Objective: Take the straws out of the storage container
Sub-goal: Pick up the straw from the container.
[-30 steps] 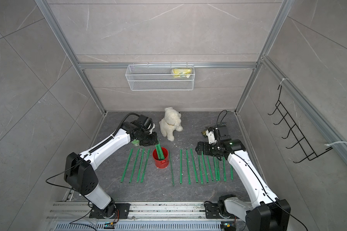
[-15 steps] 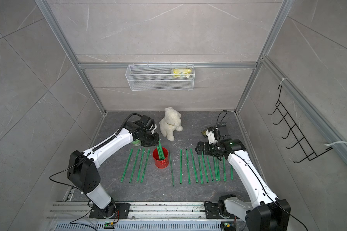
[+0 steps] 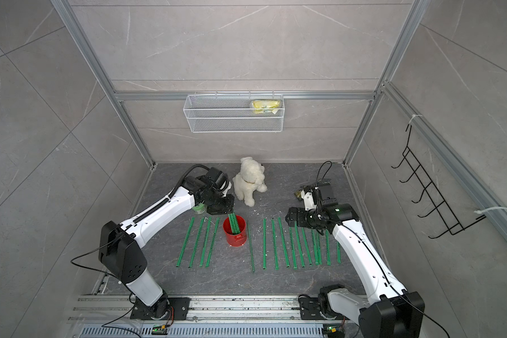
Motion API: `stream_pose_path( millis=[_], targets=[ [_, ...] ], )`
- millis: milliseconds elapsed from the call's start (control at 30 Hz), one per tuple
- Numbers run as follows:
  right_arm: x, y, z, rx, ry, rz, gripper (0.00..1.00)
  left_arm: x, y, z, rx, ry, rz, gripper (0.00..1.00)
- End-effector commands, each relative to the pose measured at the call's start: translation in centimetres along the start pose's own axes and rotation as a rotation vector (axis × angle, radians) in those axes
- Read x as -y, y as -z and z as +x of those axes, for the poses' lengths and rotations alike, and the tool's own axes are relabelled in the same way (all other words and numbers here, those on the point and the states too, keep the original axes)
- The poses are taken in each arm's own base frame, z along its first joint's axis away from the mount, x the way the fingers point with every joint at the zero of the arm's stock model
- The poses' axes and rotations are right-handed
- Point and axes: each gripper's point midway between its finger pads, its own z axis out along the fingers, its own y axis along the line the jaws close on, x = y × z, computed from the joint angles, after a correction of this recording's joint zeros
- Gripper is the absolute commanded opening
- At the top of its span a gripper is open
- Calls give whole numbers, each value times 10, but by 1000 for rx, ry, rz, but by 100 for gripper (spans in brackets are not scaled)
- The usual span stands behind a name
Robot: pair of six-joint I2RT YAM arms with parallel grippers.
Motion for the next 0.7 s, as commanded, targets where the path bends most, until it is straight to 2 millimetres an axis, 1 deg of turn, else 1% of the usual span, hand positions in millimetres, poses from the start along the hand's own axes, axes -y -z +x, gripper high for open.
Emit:
stream_pose_path(
  millis=[0, 167, 367, 533, 667],
  targets=[
    [-6, 6, -6, 17, 1, -16, 100, 9, 22, 7, -14, -49, 8, 3],
    [-7, 8, -6, 23, -2, -20, 100, 13, 36, 8, 0, -66, 16, 3],
    [-8, 8, -6, 23, -2, -22, 100, 15, 46, 7, 19, -77, 17, 3],
    [-9, 9, -8, 25, -2, -24, 100, 20, 64, 0, 59, -94, 22, 3],
    [-9, 8, -9, 23, -2, -23, 100, 24, 83, -5, 89, -113, 17, 3]
  ],
)
